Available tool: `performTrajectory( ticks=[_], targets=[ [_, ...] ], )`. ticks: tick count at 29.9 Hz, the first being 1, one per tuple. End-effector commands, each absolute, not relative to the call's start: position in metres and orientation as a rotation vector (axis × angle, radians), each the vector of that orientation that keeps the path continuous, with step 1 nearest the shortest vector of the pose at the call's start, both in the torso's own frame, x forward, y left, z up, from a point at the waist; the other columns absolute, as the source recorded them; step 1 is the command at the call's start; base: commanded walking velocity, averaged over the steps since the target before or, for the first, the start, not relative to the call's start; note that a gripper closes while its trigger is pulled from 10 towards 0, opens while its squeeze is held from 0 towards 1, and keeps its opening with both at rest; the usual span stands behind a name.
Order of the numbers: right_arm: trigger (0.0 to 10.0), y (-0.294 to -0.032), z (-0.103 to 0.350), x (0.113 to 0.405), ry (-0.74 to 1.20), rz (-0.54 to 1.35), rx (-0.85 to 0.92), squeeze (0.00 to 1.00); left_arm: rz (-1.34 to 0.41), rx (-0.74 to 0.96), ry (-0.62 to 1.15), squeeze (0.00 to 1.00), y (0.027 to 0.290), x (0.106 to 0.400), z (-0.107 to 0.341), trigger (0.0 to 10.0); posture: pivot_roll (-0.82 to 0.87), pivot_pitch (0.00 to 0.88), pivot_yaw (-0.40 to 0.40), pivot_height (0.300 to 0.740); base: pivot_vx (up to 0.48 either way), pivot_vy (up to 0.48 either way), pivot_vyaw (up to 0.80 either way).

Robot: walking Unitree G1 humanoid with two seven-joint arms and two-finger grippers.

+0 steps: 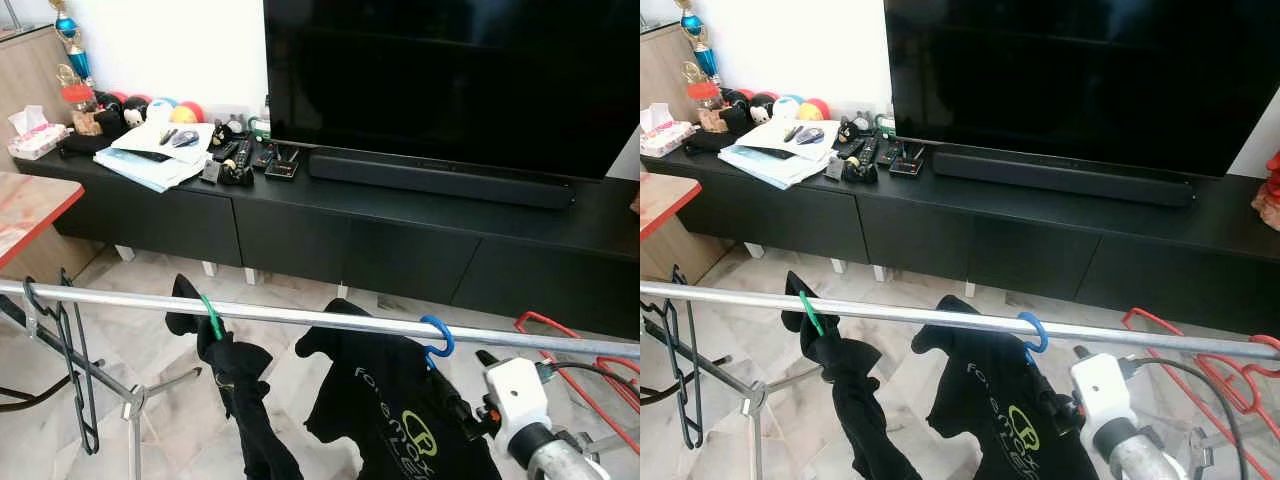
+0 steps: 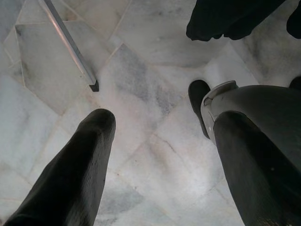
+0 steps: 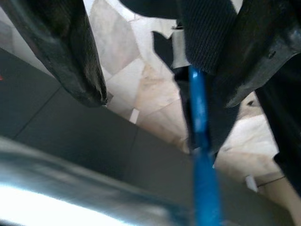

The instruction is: Hang hanger

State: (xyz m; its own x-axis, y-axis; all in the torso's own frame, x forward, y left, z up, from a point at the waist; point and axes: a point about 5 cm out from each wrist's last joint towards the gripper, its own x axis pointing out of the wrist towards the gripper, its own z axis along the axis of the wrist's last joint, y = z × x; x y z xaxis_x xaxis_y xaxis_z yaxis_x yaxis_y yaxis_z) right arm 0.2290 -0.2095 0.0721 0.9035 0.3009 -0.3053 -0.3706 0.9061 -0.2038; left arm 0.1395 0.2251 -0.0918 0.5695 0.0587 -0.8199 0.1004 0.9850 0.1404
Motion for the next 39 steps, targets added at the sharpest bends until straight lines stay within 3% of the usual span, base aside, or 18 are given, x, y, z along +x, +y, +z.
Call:
performTrajectory(
  ticks=[1,23,39],
  targets=[
    [10.0,-0.209,0.065,0.222,0.320,0.387,-0.287,0.00,-0.035,0.180,0.990,0.00,0.224,0.134,-0.094,10.0,-0.10,0.063,0.010,0.740,0.000,0.000,0.00],
    [10.0,-0.216,0.026,0.196,0.578,0.375,-0.375,0.00,-0.069,0.171,1.005,0.00,0.218,0.133,-0.096,10.0,-0.11,0.063,0.010,0.740,0.000,0.000,0.00],
    [10.0,-0.229,0.073,0.233,0.291,0.180,-0.346,0.00,-0.073,0.168,0.998,0.00,0.215,0.133,-0.096,10.0,-0.11,0.062,0.009,0.740,0.000,0.000,0.00]
  ],
)
